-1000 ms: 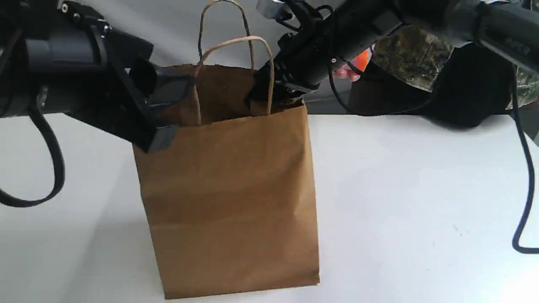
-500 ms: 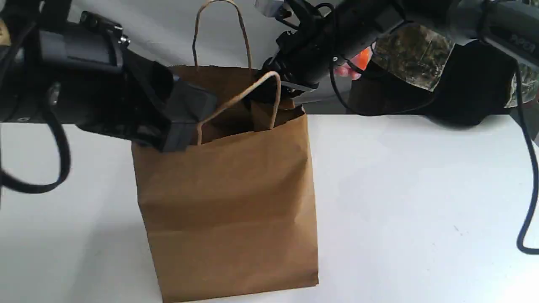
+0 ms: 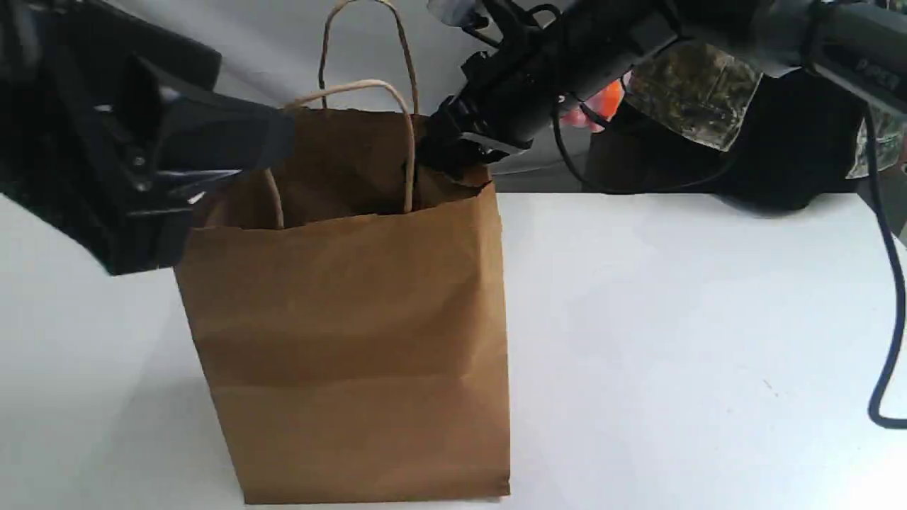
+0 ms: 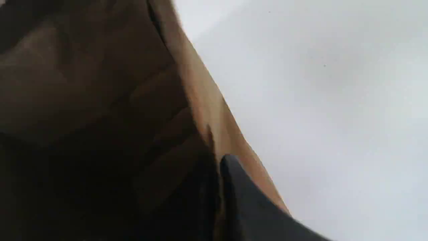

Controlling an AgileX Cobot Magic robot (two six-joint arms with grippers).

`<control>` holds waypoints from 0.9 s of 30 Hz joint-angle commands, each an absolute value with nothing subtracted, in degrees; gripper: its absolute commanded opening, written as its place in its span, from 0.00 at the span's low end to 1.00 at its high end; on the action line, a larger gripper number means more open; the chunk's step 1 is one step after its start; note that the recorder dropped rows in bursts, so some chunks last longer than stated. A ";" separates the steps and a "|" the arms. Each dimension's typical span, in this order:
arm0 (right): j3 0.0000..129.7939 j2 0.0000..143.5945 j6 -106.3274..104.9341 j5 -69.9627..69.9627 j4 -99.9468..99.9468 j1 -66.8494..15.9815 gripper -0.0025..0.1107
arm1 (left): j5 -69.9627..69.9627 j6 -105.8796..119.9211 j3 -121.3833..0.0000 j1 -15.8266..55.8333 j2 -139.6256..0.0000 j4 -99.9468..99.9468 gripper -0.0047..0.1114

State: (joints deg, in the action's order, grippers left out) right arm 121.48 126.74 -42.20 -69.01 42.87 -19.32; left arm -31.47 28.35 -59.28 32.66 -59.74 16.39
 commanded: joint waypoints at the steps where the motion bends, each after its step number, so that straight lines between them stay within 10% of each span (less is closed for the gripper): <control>1: 121.04 125.92 -41.82 -69.96 43.85 -19.47 0.02 | -29.72 33.07 -58.68 32.58 -64.48 19.83 0.52; 8: 121.04 124.89 -41.82 -69.96 42.82 -19.47 0.02 | -27.47 45.75 -58.97 32.58 -69.31 34.49 0.50; 14: 121.04 124.89 -37.06 -69.96 39.86 -19.47 0.02 | -22.84 46.54 -61.38 32.58 -69.41 33.95 0.03; 27: 121.04 124.54 -23.29 -69.96 32.39 -19.47 0.02 | -36.41 35.95 -89.84 32.58 -87.37 17.75 0.04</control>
State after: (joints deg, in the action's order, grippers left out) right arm 121.20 125.52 -24.03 -69.91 32.74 -19.32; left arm -35.66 36.83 -87.03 32.66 -86.03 17.99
